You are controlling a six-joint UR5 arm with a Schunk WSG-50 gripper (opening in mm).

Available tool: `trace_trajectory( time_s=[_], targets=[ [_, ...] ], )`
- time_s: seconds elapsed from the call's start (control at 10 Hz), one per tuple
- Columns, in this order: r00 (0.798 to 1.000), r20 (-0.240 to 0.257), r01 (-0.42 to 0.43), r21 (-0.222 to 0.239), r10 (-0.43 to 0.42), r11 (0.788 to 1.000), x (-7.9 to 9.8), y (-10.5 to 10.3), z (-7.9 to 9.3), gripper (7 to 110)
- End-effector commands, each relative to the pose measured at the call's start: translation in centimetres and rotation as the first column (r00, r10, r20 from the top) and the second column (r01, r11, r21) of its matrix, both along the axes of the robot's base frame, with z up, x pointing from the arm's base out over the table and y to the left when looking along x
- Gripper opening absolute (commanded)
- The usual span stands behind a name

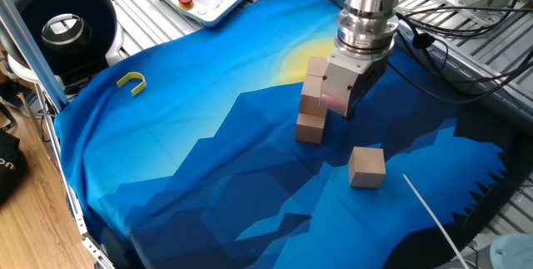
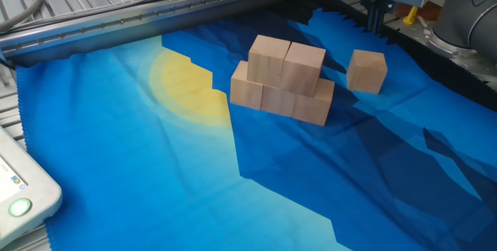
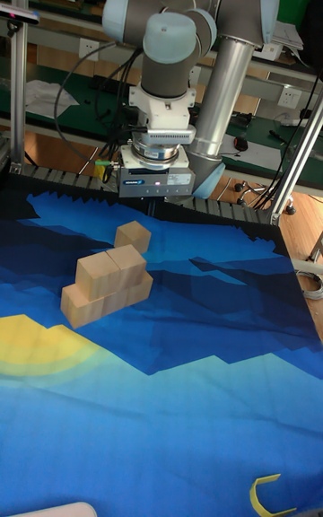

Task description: Stack the blocks into a pyramid shape

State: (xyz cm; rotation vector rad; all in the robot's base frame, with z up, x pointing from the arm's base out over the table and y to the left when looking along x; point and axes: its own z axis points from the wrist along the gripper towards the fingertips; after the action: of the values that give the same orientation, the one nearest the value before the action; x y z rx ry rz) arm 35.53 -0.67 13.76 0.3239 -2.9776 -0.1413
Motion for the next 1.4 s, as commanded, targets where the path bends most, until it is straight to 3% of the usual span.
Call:
trace_trajectory(
  time_s=[0.0,0.3,0.7,0.9,1.1,1.3],
  targets=[
    [1.0,-0.002,0.004,0.01,-0.004,1.0,0.0,0.2,0.1,7],
    [1.0,-0.01,-0.006,0.02,0.006,1.0,-0.2,0.4,0.2,7],
    [0.993,-0.004,-0.116,0.061,0.117,0.991,-0.6,0.1,-0.2,7],
    [0.985,-0.008,-0.17,0.041,0.171,0.985,-0.8,-0.6,-0.1,7],
    [0.99,-0.011,-0.138,0.053,0.138,0.989,-1.1,0.4,1.3,7],
    [0.995,-0.077,-0.061,-0.069,0.056,0.996,-2.4,-1.2,3.2,7]
  ],
)
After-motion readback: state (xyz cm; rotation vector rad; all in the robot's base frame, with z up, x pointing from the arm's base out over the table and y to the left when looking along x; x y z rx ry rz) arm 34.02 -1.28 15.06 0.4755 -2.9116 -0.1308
